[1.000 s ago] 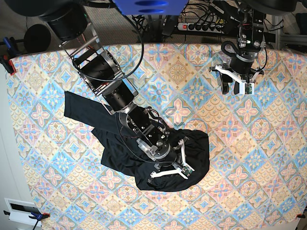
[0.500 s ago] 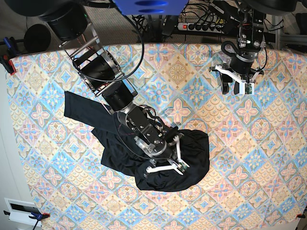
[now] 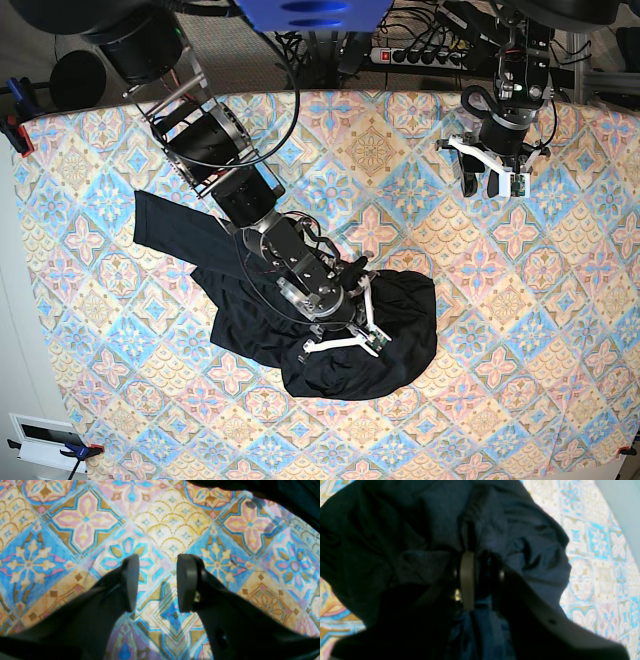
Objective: Layout the t-shirt on the table in an organized manner, then fold the t-shirt properly
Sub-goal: 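Adjust the right gripper's grip deeper into the shirt bundle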
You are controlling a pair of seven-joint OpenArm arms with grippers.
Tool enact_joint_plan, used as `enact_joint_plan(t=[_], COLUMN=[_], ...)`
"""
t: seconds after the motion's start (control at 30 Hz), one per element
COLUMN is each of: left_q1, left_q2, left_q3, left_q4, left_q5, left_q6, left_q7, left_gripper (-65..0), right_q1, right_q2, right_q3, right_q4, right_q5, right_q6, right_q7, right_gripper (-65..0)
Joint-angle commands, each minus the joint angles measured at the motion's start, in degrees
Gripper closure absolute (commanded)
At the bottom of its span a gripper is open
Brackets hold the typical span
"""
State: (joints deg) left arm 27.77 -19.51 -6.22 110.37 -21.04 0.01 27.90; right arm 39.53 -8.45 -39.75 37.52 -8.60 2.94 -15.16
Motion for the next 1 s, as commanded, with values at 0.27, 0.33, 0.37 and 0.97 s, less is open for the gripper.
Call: enact_joint_plan(t=[0.27,0.33,0.37,0.97], left_q1=[-0.30,-0.30,-0.30,-1.18], left_q2=[-0.40,-0.40,-0.40,-0.40], left_q3=[-0.33,-0.33,-0.33,-0.24], left_q4=[0.89,0.89,0.89,0.89], left_q5=[-0.02,-0.02,-0.02,0.07], left_q6=[-0.14,-0.14,-0.14,-0.14], left_q7=[-1.31,-1.31,-1.31,-1.13], left_gripper=[-24.3,-24.3,-24.3,-24.0], right_q1=[2.19,2.19,2.19,3.07], right_q2=[-0.55,-0.55,-0.55,-0.55], right_q3=[-0.03,0.14,0.23,0.49], right_q4=[0.94,1.12,1.21,17.74], right_q5=[0.12,0.12,0.12,-0.06], right_q6=[-0.61,-0.61,-0.61,-0.87], right_q7=[1.14,1.22,1.14,-7.48], right_gripper=[0.0,0.0,0.0,0.0])
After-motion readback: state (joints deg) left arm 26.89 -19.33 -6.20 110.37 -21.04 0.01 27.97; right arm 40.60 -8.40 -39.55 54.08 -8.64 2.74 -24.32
